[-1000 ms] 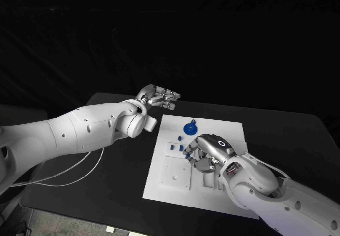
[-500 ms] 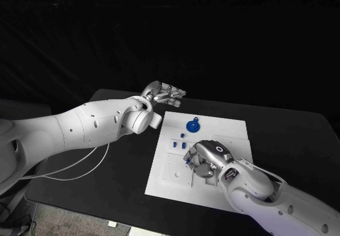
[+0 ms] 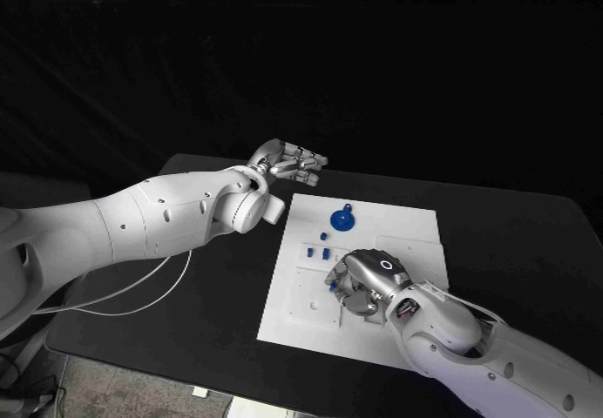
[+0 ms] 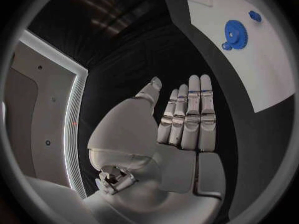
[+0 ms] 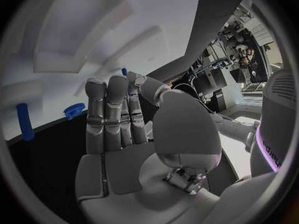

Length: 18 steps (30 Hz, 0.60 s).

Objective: Assemble the parts on the task board

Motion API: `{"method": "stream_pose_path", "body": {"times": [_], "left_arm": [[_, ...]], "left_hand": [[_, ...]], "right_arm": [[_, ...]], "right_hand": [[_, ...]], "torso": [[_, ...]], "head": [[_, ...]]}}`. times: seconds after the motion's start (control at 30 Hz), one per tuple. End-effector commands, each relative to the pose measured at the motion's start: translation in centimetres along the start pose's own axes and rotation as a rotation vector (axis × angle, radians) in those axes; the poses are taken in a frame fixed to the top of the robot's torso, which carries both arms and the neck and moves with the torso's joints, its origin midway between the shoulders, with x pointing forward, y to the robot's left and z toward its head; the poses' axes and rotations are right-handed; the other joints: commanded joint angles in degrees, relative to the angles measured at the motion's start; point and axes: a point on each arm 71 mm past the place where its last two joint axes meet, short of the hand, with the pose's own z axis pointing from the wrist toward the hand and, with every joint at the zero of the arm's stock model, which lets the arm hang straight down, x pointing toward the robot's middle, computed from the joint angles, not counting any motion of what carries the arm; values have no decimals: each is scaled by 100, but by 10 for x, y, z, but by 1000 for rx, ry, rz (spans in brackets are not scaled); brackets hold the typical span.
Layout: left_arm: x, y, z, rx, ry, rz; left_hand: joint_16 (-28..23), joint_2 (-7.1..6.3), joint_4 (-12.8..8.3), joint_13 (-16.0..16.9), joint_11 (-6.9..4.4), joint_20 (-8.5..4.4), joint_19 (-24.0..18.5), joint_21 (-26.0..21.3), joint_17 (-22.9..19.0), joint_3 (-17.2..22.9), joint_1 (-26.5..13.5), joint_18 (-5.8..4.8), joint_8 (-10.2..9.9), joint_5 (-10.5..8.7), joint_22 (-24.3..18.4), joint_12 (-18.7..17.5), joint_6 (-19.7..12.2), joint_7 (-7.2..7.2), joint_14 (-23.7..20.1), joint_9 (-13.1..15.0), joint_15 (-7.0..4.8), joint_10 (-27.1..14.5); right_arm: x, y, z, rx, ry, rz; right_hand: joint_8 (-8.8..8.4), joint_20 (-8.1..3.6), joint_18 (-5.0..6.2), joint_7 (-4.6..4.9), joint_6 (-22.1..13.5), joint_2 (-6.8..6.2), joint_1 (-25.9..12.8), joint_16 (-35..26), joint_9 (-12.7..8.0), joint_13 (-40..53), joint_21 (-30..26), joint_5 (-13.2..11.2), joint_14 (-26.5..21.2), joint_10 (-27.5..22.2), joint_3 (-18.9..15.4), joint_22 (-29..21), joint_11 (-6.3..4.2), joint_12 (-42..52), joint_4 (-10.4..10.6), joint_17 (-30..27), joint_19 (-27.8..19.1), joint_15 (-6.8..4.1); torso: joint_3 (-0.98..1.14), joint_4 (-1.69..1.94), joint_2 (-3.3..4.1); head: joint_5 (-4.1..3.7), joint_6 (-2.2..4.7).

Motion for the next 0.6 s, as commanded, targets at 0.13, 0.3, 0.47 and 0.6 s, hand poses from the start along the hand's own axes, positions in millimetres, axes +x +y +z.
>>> {"method": "stream_pose_path", "body": {"times": [0.13, 0.3, 0.47, 0.6], "left_arm": [[2, -2, 0, 10, 16, -11], [1, -1, 0, 9, 15, -11], [1, -1, 0, 8, 16, -11], [2, -1, 0, 7, 17, -11]], "left_hand": [[-19, 47, -31, -6, -1, 13, -12, 35, -6, -8, 8, -91, 22, 10, -5, 4, -9, -28, -13, -2, 14, -11], [-19, 44, -27, -6, 0, 14, -15, 41, -7, -11, 3, -92, 18, 10, -14, 4, -12, -26, -15, -4, 15, -16], [-19, 42, -25, -6, 2, 15, -18, 46, -8, -14, 0, -92, 17, 10, -22, 4, -20, -23, -16, -4, 17, -20], [-19, 42, -25, -6, 2, 15, -18, 46, -8, -14, 0, -92, 17, 10, -22, 4, -20, -23, -16, -4, 17, -20]], "right_arm": [[1, 2, 0, -15, -3, -22], [2, 2, 0, -14, 3, -21], [4, 2, 0, -15, 8, -20], [5, 2, 0, -15, 13, -19]], "right_hand": [[36, 3, 114, 6, 30, 58, -19, 20, 8, 8, -25, 18, -42, 184, -1, 310, -125, 13, -19, -5, 31, -17], [36, 2, 116, 5, 32, 60, -26, 26, 9, 8, -22, 21, -42, 188, 7, 310, -126, 13, -24, -9, 34, -18], [36, 2, 116, 5, 32, 60, -26, 26, 9, 8, -22, 21, -42, 188, 7, 310, -126, 13, -24, -9, 34, -18], [36, 2, 120, 5, 35, 61, -32, 30, 10, 9, -25, 29, -44, 191, 5, 309, -127, 14, -30, -13, 35, -19]], "torso": [[2, -2, -4], [0, -3, -6], [-2, 3, -4], [-4, 2, -7]], "head": [[4, -23], [1, -35], [4, -40], [11, -48]]}}
